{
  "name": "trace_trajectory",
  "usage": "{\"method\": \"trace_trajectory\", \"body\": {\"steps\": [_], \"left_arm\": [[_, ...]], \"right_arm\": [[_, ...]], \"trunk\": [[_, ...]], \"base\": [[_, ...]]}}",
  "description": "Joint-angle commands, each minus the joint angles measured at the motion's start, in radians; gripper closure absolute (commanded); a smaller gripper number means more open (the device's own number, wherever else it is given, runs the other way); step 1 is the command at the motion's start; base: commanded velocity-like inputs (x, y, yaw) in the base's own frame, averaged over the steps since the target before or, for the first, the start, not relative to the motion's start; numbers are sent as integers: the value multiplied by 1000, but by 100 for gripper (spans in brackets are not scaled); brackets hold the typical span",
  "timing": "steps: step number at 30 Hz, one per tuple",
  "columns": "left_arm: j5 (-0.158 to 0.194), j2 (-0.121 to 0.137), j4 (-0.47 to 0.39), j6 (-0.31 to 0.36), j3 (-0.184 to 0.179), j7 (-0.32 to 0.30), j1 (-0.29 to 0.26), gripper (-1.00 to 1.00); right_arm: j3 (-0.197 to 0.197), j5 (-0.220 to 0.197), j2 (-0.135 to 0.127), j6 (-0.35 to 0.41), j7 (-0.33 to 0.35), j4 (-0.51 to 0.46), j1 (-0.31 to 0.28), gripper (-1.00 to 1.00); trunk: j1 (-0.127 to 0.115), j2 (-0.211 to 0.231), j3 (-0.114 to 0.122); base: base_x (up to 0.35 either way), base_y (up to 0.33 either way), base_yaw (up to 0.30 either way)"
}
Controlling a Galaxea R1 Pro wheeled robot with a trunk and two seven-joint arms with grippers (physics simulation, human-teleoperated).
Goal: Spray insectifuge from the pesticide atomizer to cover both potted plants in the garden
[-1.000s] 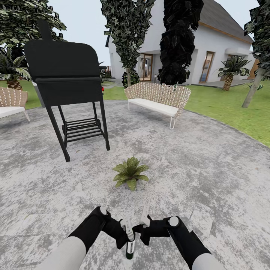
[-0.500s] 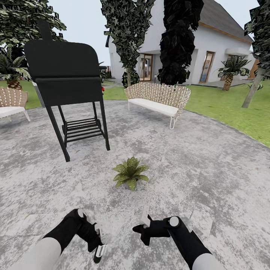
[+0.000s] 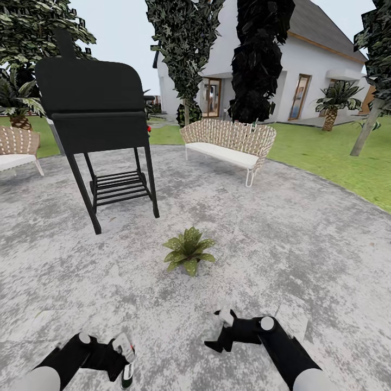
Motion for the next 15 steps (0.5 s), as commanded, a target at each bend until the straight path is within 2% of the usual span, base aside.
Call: {"method": "trace_trajectory", "body": {"steps": [1, 2, 3, 4, 5, 6, 7, 8, 10, 12, 13, 15], "left_arm": [[19, -4, 0, -5, 13, 32, 10, 100], [54, -8, 2, -27, 16, 89, 24, 100], [91, -11, 12, -66, 19, 145, 43, 100], [125, -15, 36, -95, 20, 177, 52, 100], [153, -16, 57, -113, 21, 199, 56, 100], [207, -18, 95, -144, 22, 247, 60, 100], [257, -19, 132, -183, 21, 302, 63, 100], [289, -20, 166, -227, 21, 358, 70, 100], [317, -21, 202, -294, 21, 458, 93, 100], [348, -28, 215, -343, 22, 562, 114, 100], [367, -31, 218, -362, 22, 592, 123, 100], [437, -38, 224, -427, 21, 657, 153, 100]], "right_arm": [[-33, 8, -12, -13, -41, 24, 1, -100], [-99, 7, -21, -27, -111, 82, 1, -100], [-188, 7, -30, -74, -183, 160, 2, -100], [-247, 8, -41, -124, -225, 218, 2, -100], [-282, 8, -51, -159, -253, 257, 3, -100], [-332, 7, -68, -215, -305, 322, 4, -100], [-373, 7, -79, -271, -368, 377, 4, -100], [-402, 7, -85, -334, -451, 420, 9, -100], [-426, 8, -89, -465, -652, 478, 59, -100], [-432, 7, -89, -587, -842, 518, 113, -100], [-432, 6, -89, -625, -882, 531, 127, -100], [-434, 6, -89, -735, -939, 585, 161, -100]], "trunk": [[0, 0, -1], [0, 0, -1], [0, 0, -1], [0, 0, -1], [0, 0, -1], [0, 0, -1], [0, 0, -1], [0, 0, -1], [0, 0, -1], [0, 0, -1], [0, 0, -1], [0, 0, -1]], "base": [[0, 0, 0], [0, 0, 0], [0, 0, 0], [0, 0, 0], [0, 0, 0], [0, 0, 0], [0, 0, 0], [0, 0, 0], [0, 0, 0], [0, 0, 0], [0, 0, 0], [0, 0, 0]]}}
